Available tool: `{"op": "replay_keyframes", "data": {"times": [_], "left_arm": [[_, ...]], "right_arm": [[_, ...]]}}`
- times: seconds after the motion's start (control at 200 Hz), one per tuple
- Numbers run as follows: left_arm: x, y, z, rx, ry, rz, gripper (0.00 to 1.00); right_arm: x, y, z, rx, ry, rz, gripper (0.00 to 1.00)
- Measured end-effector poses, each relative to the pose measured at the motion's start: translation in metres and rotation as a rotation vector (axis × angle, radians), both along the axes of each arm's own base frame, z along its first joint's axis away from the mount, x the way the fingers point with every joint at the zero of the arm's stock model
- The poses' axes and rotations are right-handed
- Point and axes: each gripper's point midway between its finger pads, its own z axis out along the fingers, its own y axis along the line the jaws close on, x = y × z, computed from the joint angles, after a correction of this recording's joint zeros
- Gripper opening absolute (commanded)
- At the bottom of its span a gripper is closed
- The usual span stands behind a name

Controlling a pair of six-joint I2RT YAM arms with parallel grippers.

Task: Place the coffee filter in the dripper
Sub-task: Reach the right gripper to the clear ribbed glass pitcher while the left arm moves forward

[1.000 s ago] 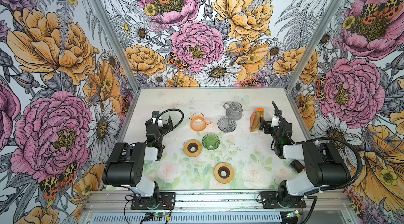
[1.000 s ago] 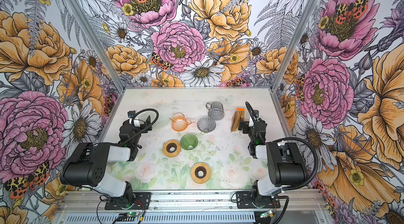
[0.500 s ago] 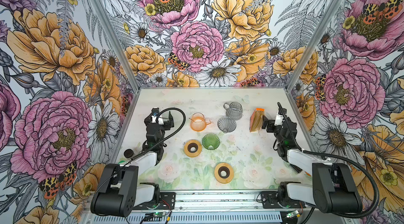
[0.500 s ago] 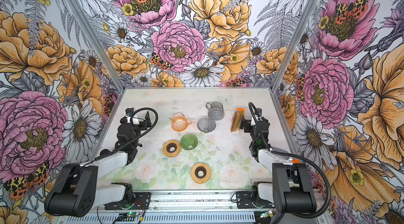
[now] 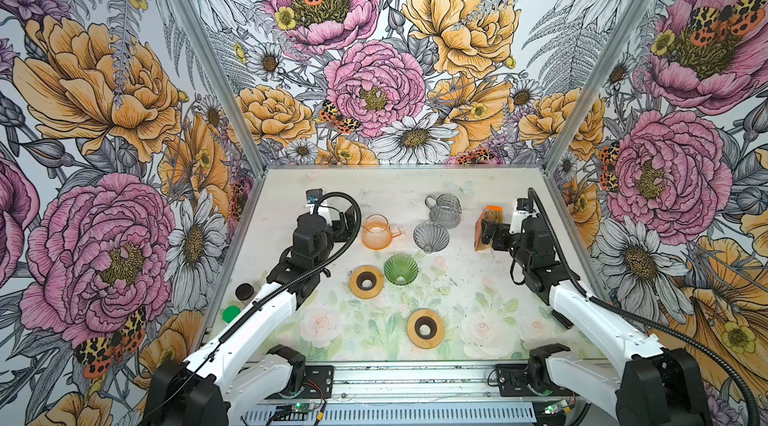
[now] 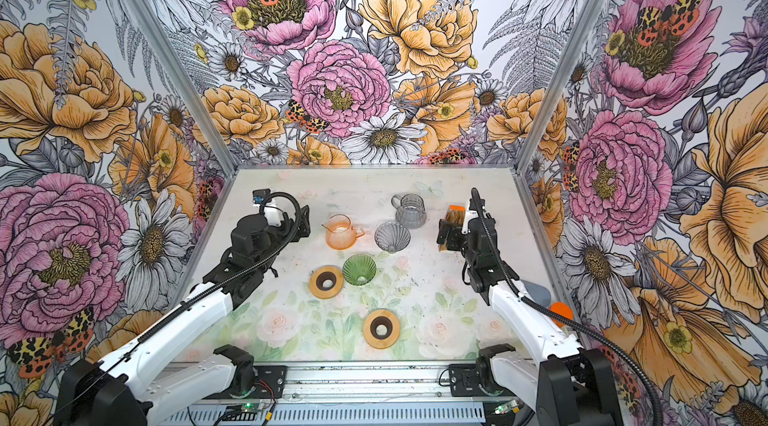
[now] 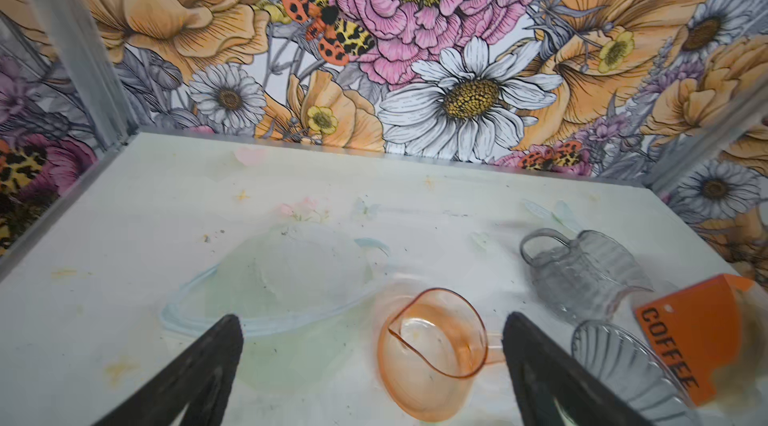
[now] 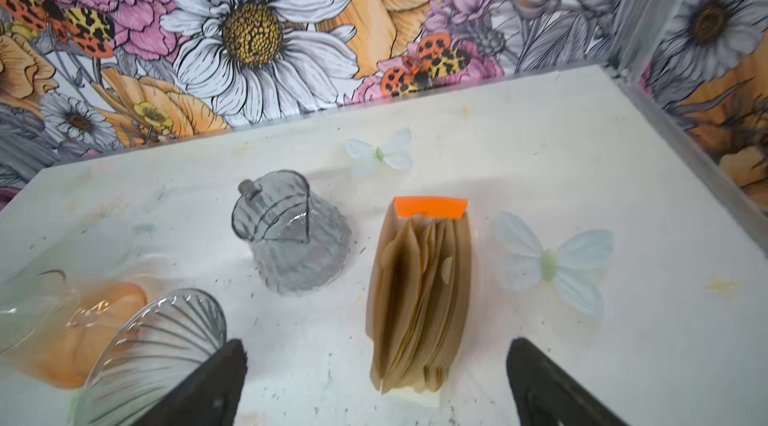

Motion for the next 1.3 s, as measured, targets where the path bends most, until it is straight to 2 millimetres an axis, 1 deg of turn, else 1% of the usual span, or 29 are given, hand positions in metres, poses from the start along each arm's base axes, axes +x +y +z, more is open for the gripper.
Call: {"op": "replay_keyframes", "data": {"times": [0.03, 0.07, 0.14, 0.2, 0.24, 0.275, 0.37, 0.48, 0.605, 0.73, 0.786, 0.871, 0.951, 1.161, 1.301], "left_arm": [[-0.002, -0.007, -0.003, -0.011, 0.025, -0.029, 0.99], [-0.005, -0.016, -0.008, -0.023, 0.060, -0.072, 0.99], [-0.011, -0.029, -0.015, -0.046, 0.111, -0.133, 0.99], [-0.018, -0.037, -0.022, -0.059, 0.149, -0.171, 0.99], [-0.022, -0.042, -0.026, -0.070, 0.171, -0.193, 0.99], [-0.025, -0.045, -0.027, -0.077, 0.181, -0.209, 0.99], [-0.033, -0.049, -0.023, -0.116, 0.182, -0.238, 0.99], [-0.041, -0.052, -0.017, -0.164, 0.170, -0.260, 0.99], [-0.048, -0.056, -0.015, -0.208, 0.177, -0.279, 0.99], [-0.052, -0.061, -0.013, -0.235, 0.180, -0.298, 0.99], [-0.054, -0.063, -0.013, -0.251, 0.180, -0.308, 0.99], [-0.056, -0.067, -0.014, -0.283, 0.185, -0.315, 0.99], [-0.057, -0.068, -0.017, -0.310, 0.200, -0.310, 0.99], [-0.057, -0.069, -0.017, -0.343, 0.209, -0.306, 0.99], [-0.056, -0.071, -0.020, -0.345, 0.219, -0.309, 0.99]], "right_arm": [[-0.003, 0.006, -0.004, 0.011, 0.022, 0.020, 0.99], [-0.006, 0.012, -0.008, 0.019, 0.046, 0.042, 0.96], [-0.008, 0.022, -0.014, 0.033, 0.084, 0.082, 0.92], [-0.007, 0.028, -0.018, 0.035, 0.117, 0.106, 0.88], [-0.006, 0.031, -0.019, 0.039, 0.135, 0.116, 0.84], [-0.003, 0.033, -0.018, 0.043, 0.148, 0.126, 0.83], [0.007, 0.039, -0.010, 0.044, 0.164, 0.148, 0.81], [0.024, 0.046, 0.001, 0.043, 0.171, 0.165, 0.81], [0.046, 0.052, 0.007, 0.033, 0.197, 0.179, 0.75], [0.068, 0.051, 0.010, 0.017, 0.229, 0.181, 0.68], [0.077, 0.049, 0.011, 0.015, 0.242, 0.174, 0.66], [0.090, 0.047, 0.011, 0.010, 0.268, 0.168, 0.60], [0.099, 0.044, 0.008, 0.007, 0.291, 0.163, 0.57], [0.117, 0.044, -0.012, -0.007, 0.370, 0.168, 0.50], [0.122, 0.046, -0.028, -0.016, 0.419, 0.183, 0.45]]}}
